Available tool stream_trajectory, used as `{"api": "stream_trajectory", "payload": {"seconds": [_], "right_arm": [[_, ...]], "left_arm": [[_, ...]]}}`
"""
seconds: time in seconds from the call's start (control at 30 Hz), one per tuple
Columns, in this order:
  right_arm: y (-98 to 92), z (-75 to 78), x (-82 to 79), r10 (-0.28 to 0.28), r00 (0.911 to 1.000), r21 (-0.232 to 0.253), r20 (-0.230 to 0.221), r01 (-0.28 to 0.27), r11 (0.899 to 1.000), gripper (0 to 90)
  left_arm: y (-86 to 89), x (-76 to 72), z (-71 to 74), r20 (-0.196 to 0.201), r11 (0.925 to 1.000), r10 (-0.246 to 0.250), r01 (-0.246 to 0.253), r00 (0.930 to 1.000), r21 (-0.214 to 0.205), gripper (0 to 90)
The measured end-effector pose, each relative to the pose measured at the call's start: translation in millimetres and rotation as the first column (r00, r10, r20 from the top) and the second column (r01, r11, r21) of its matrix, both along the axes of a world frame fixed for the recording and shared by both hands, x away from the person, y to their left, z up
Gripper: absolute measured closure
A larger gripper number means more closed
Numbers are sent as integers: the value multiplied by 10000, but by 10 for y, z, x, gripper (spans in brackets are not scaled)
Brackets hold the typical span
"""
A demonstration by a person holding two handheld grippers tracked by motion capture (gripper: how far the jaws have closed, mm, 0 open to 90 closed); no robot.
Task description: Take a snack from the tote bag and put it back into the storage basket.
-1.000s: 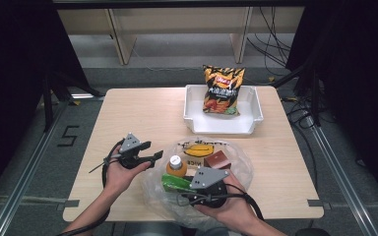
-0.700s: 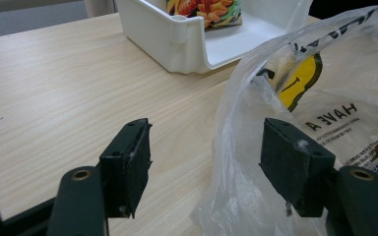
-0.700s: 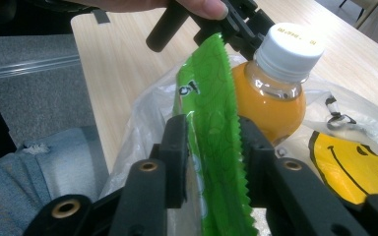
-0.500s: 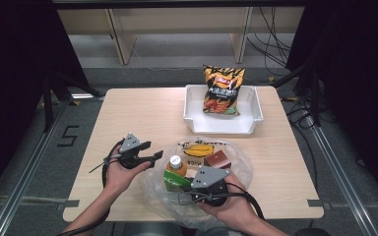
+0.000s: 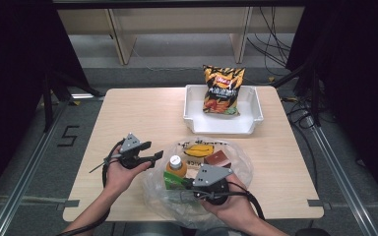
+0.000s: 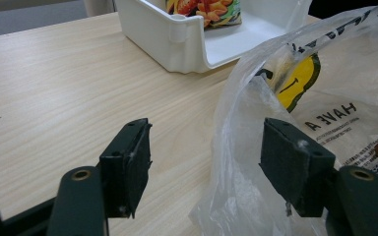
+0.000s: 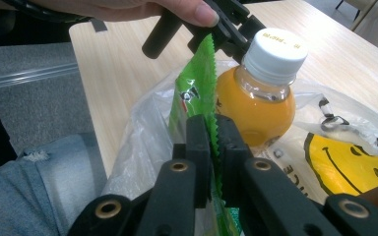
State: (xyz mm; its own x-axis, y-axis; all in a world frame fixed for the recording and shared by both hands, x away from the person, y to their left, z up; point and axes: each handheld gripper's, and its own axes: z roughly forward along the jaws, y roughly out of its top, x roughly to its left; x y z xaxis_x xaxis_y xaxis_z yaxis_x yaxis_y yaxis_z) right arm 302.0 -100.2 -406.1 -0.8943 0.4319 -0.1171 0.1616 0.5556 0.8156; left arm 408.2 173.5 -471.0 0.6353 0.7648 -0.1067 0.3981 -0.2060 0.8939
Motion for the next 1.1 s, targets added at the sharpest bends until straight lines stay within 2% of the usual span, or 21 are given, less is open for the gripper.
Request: {"api": "stream_trajectory", "payload": {"seconds": [0.3, 0.33, 0.37, 0.47, 0.5, 0.57, 0.6, 0.7, 0.73, 0.77, 0.8, 0.83, 0.87, 0.9, 0.93, 0.97, 1.0, 1.03, 1.07, 1.1], "right_arm": [[-15, 30, -9, -90, 9999, 260, -53, 91, 9996, 890], [-13, 34, -20, -201, 9997, 380, -170, 207, 9991, 890], [-22, 47, -6, -40, 10000, 302, -56, 42, 9995, 890], [-31, 68, -2, 4, 10000, 334, -24, -3, 9994, 889], [-29, 66, -17, -207, 9997, 516, -103, 212, 9984, 890], [-39, 82, -8, -151, 9999, 510, 33, 149, 9986, 890], [-45, 94, -14, -114, 9998, 499, -168, 122, 9987, 890], [-55, 118, -5, -90, 9999, 635, 64, 86, 9979, 890], [-64, 136, -6, -16, 10000, 592, -42, 18, 9982, 891], [-59, 137, -18, -222, 9997, 789, -74, 227, 9966, 891], [-63, 146, -11, -143, 9999, 787, 28, 141, 9968, 891], [-72, 161, -15, -114, 9999, 757, -125, 123, 9971, 890], [-70, 162, -18, -220, 9997, 869, -48, 223, 9960, 890], [-71, 167, -7, -107, 9999, 891, 82, 100, 9960, 890], [-87, 187, -7, -64, 10000, 786, -10, 65, 9969, 891], [-82, 184, -8, -144, 9999, 916, 53, 138, 9957, 891], [-93, 199, -8, -89, 9999, 875, -102, 98, 9961, 891], [-88, 199, -15, -234, 9996, 1041, -134, 247, 9943, 891], [-90, 205, -2, -130, 9999, 1057, 25, 127, 9943, 890], [-98, 219, -3, -74, 10000, 1017, -57, 79, 9948, 891]], "left_arm": [[0, 1, 1, 12, 10000, -6, 6, 10000, -4, 355], [0, 1, 1, 13, 10000, -9, 9, 10000, 1, 354], [-1, 2, 1, 13, 10000, -12, 12, 10000, -2, 355], [-3, 0, 0, 2, 10000, -5, 5, 10000, -16, 354], [-1, 1, 1, 17, 10000, -8, 8, 10000, -2, 355], [3, 2, 4, 64, 10000, -21, 20, 10000, 56, 355], [3, 2, 3, 59, 10000, -17, 17, 10000, 45, 354], [3, -2, 5, 48, 10000, 4, -4, 10000, 48, 355], [3, -2, 7, 54, 10000, 11, -11, 10000, 46, 355], [4, -2, 8, 59, 10000, 16, -16, 10000, 55, 355], [5, 1, 7, 70, 10000, 8, -8, 10000, 22, 355], [7, 2, 6, 81, 10000, 2, -2, 10000, 31, 355], [7, 1, 6, 84, 10000, 2, -2, 10000, 43, 355], [5, 0, 6, 69, 10000, 4, -5, 10000, 28, 355], [4, -3, 8, 54, 10000, 23, -23, 10000, 63, 355], [3, -2, 7, 55, 10000, 8, -8, 10000, 56, 355], [2, -1, 7, 65, 10000, -5, 5, 10000, 61, 355], [1, -1, 6, 61, 10000, -9, 9, 10000, 56, 355], [2, 0, 6, 63, 10000, -15, 15, 10000, 62, 355], [2, 0, 6, 61, 10000, -13, 12, 10000, 56, 355]]}}
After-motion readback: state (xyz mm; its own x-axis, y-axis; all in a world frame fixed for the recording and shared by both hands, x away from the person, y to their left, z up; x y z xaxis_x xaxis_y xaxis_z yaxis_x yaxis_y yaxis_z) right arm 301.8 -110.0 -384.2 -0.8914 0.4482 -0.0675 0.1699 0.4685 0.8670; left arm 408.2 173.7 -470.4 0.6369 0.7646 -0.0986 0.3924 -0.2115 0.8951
